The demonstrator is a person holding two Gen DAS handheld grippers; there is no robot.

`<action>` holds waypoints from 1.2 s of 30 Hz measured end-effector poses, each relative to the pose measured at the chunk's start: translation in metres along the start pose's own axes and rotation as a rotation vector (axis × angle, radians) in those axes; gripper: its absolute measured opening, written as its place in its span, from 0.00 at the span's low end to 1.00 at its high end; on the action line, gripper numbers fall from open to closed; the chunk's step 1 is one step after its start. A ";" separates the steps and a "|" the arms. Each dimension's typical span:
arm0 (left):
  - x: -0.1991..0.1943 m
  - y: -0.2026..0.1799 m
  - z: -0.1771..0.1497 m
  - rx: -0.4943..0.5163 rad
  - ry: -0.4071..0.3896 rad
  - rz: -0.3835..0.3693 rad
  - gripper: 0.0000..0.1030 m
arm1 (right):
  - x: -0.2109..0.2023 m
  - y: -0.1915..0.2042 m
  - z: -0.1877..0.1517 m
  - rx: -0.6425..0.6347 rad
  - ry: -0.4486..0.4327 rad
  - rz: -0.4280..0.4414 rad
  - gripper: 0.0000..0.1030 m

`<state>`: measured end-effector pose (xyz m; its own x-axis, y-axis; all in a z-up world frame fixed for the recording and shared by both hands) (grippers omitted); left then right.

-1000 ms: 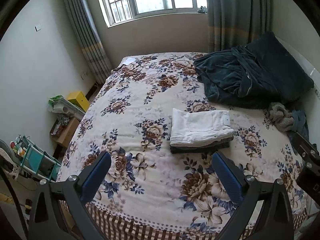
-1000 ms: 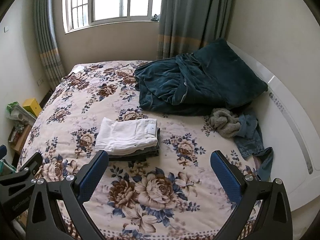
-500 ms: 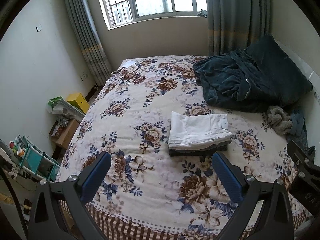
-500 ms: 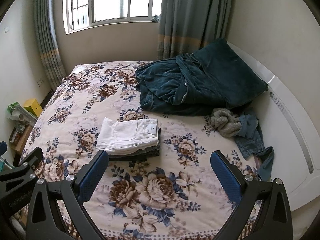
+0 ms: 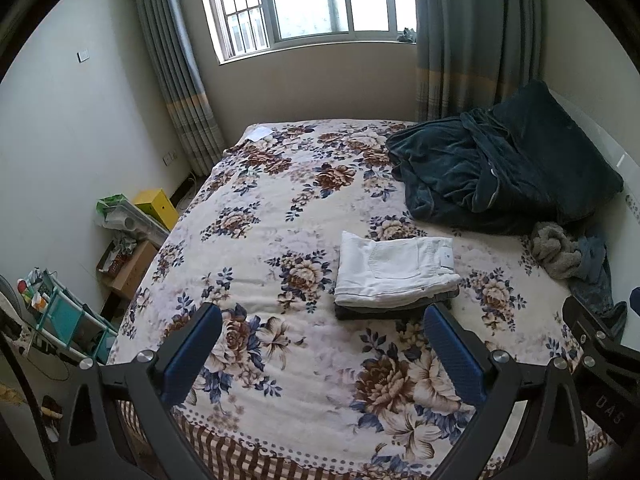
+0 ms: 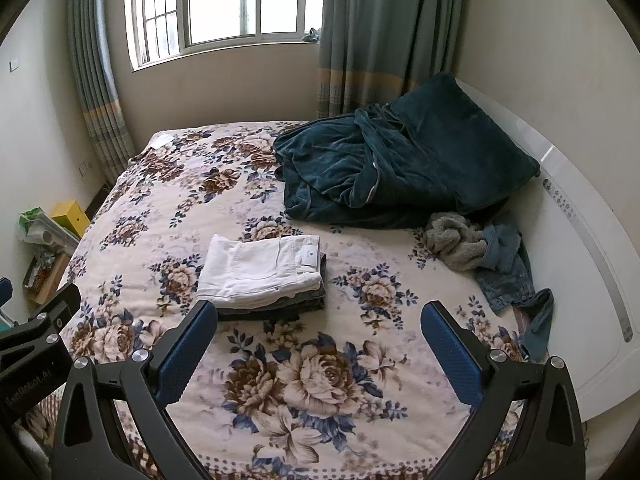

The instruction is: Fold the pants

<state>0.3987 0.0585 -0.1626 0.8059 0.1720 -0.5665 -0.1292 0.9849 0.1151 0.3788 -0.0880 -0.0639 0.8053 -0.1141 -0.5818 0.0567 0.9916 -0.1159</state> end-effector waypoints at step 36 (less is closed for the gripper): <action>-0.004 -0.001 0.003 -0.004 -0.004 -0.003 1.00 | -0.005 -0.001 -0.005 0.012 -0.005 -0.003 1.00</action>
<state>0.3975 0.0568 -0.1585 0.8084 0.1691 -0.5638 -0.1294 0.9855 0.1101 0.3713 -0.0882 -0.0651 0.8081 -0.1172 -0.5773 0.0667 0.9919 -0.1080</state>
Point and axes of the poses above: each gripper's, at about its wrist camera, not at the fingertips, and x roughly the way its jaws point, y to its left, z to its top, the point moved 3 cm from there along x, roughly the way its jaws point, and after that the axes turned 13 degrees about -y, right-handed, at the moved point
